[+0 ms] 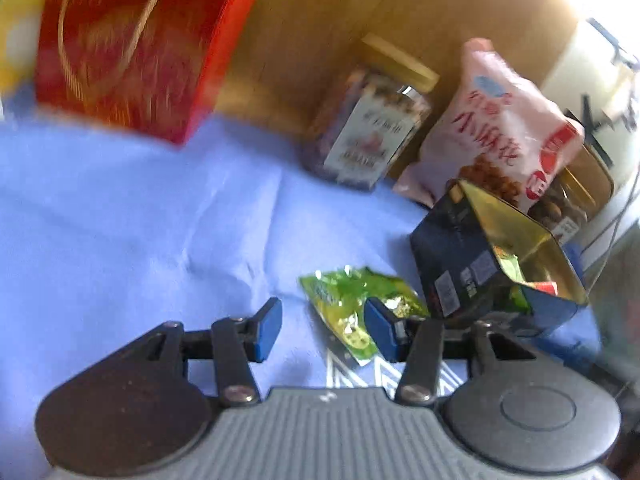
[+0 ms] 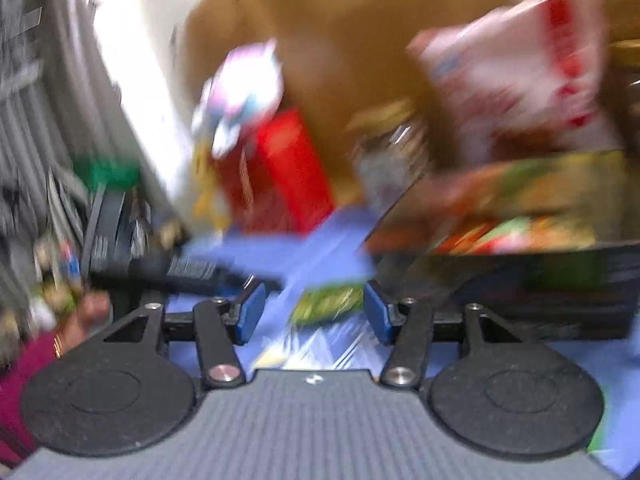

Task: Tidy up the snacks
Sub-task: 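Lower the left gripper onto the green wrapped pastry on the cloth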

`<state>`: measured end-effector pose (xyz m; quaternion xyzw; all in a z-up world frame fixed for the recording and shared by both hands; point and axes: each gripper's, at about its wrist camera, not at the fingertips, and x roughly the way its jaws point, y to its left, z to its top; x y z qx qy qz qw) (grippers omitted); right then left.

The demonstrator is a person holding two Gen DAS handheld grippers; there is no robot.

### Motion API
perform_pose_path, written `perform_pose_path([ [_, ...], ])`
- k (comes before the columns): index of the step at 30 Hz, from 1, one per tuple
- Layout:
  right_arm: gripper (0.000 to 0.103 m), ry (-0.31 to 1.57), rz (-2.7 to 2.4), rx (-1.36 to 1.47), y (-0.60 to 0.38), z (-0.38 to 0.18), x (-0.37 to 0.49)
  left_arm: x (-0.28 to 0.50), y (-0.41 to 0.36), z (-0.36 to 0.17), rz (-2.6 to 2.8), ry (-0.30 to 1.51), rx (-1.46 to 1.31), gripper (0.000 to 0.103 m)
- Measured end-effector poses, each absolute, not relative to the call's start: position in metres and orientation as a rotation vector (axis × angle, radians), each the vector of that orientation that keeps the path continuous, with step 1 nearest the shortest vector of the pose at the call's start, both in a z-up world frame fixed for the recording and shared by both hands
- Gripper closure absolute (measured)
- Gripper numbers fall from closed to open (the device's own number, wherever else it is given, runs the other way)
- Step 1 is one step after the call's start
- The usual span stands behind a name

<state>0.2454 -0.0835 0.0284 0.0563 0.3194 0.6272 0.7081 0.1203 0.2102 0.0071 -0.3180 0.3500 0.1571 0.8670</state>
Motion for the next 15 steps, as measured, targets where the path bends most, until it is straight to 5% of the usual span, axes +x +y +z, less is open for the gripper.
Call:
perform_pose_path([
  [4, 0.046, 0.768, 1.399, 0.035, -0.049, 0.006, 0.218, 0.129, 0.215, -0.004, 0.297, 0.731, -0.772, 0.060],
  [5, 0.046, 0.777, 1.394, 0.034, -0.047, 0.003, 0.216, 0.132, 0.216, -0.007, 0.286, 0.731, -0.794, 0.069],
  [6, 0.046, 0.782, 1.381, 0.029, -0.045, 0.000, 0.215, 0.130, 0.216, -0.010, 0.288, 0.742, -0.811, 0.097],
  [7, 0.046, 0.788, 1.365, 0.023, -0.044, -0.002, 0.214, 0.133, 0.216, -0.016, 0.270, 0.757, -0.837, 0.100],
  [15, 0.046, 0.761, 1.334, 0.007, -0.048, 0.006, 0.212, 0.096, 0.200, -0.011, 0.274, 0.747, -0.754, 0.100],
])
